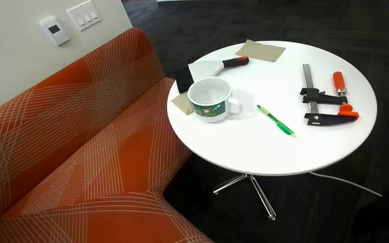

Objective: Pick up the pen and place it in the cup

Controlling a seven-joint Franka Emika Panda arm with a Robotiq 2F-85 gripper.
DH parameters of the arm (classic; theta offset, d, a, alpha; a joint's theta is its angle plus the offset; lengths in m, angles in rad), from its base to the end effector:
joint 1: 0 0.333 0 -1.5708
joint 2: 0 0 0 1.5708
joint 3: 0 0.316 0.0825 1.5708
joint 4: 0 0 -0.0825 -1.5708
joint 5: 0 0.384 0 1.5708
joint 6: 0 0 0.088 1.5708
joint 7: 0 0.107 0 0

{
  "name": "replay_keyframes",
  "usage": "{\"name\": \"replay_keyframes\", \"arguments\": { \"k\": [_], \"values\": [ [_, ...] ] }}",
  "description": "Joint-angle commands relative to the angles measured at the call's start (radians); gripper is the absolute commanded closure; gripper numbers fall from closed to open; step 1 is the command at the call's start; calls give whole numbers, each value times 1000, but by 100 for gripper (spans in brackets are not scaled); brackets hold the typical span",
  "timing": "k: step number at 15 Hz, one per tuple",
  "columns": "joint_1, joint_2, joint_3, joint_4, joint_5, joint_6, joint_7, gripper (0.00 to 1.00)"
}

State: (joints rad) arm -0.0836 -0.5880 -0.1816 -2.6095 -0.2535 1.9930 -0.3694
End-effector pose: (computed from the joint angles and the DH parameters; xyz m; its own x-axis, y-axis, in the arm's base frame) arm 0.3455 -0.1094 0.4362 0.9683 0.2366 -0.0806 0.2443 -0.9640 0.1048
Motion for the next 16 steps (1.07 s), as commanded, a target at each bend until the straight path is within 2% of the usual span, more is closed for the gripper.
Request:
{"name": "replay_keyframes", "arguments": {
  "k": [1, 12, 16],
  "values": [
    [-1, 0, 1, 1, 1, -2, 0, 0],
    [-1, 0, 1, 1, 1, -2, 0, 0],
    [17, 60, 24, 19, 28, 16, 49, 0]
  ]
}}
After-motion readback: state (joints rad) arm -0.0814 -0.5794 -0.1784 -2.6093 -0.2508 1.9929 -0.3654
